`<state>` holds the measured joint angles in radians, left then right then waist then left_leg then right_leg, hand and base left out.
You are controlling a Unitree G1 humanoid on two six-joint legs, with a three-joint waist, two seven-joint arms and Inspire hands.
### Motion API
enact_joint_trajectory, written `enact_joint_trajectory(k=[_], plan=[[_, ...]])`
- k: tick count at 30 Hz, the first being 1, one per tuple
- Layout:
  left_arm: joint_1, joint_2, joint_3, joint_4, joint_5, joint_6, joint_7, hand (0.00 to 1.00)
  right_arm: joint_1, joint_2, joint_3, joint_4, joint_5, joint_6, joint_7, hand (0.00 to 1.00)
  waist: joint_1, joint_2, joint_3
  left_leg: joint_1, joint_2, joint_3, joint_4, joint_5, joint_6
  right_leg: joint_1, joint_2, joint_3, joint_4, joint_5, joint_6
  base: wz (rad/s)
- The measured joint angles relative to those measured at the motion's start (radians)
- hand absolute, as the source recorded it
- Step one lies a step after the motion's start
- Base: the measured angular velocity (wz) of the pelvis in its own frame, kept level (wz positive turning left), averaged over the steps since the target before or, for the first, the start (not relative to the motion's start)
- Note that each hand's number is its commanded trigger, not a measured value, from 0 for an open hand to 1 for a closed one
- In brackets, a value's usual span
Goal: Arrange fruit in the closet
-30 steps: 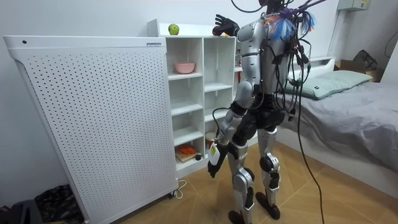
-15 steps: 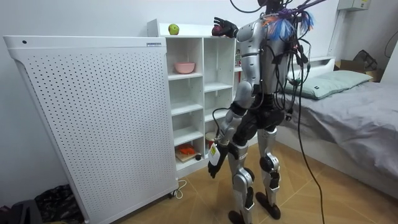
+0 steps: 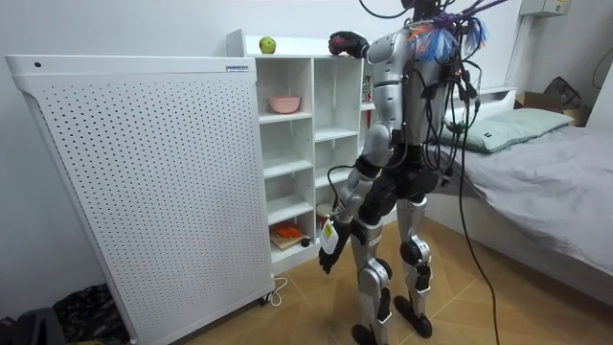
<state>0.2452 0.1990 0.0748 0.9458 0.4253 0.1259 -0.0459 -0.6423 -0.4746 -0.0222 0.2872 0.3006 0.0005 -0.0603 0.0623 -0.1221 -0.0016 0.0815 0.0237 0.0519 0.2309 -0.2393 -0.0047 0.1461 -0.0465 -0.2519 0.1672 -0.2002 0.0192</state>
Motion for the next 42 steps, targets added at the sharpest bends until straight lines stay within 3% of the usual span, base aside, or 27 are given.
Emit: enact_joint_trajectory(k=[6,14,21,23,27,31,36,42], plan=[[0.0,0.0,0.0,0.0,0.0,0.0,0.0,0.0,0.003,-0.002,-0.001,0.0,0.003,-0.002,0.021,1.0,-0.007,0.002,-0.0045,0.0,0.0,0.001,0.005,0.0,0.0,0.003,-0.001,0.002,0.001,0.0,0.0,0.0],[-0.005,0.0,0.0,0.009,0.0,0.006,-0.002,0.0,0.013,-0.001,0.0,-0.001,0.028,0.003,0.032,1.0,-0.003,0.004,-0.0047,0.0,0.0,0.006,0.005,0.0,0.0,0.009,0.0,0.003,0.003,0.0,0.0,0.0],[-0.035,0.001,-0.021,0.058,-0.003,0.004,0.0,0.0,0.062,0.012,0.003,-0.093,0.248,0.022,0.067,1.0,0.002,0.023,0.0031,0.015,0.0,0.017,0.002,0.0,0.001,0.011,0.0,0.007,0.0,0.0,0.0,-0.03],[-0.037,0.001,-0.032,0.064,-0.003,-0.003,0.002,0.0,0.096,0.027,0.005,-0.142,0.286,0.022,0.088,1.0,0.002,0.029,0.0015,0.019,0.0,0.019,0.0,0.0,0.001,0.012,0.0,0.008,0.0,0.0,0.0,-0.02],[-0.041,0.0,-0.06,0.079,-0.004,-0.004,0.014,0.0,0.17,0.052,0.05,-0.233,0.382,0.022,0.12,1.0,0.015,0.04,0.0058,0.019,0.002,0.032,-0.001,0.0,0.001,0.009,0.002,0.03,0.0,0.0,0.0,-0.09],[-0.039,-0.008,-0.066,0.079,-0.007,0.002,0.012,0.0,0.239,0.1,0.083,-0.29,0.475,0.032,0.166,1.0,0.021,0.055,-0.0013,0.015,0.002,0.033,-0.002,0.0,0.001,0.007,0.002,0.029,0.002,0.0,-0.001,-0.01],[-0.045,-0.009,-0.082,0.107,-0.032,0.008,0.014,0.0,0.239,0.131,0.126,-0.303,0.624,0.044,0.196,1.0,0.031,0.07,-0.0084,0.018,0.003,0.037,-0.009,0.002,0.001,0.004,0.002,0.03,0.002,0.002,-0.002,-0.02],[-0.049,-0.022,-0.1,0.134,-0.062,0.034,0.016,0.0,0.287,0.192,0.152,-0.276,0.72,0.044,0.248,1.0,0.038,0.079,-0.0025,0.017,0.002,0.044,-0.007,0.003,0.001,-0.009,0.002,0.039,0.0,0.003,-0.002,-0.04]])
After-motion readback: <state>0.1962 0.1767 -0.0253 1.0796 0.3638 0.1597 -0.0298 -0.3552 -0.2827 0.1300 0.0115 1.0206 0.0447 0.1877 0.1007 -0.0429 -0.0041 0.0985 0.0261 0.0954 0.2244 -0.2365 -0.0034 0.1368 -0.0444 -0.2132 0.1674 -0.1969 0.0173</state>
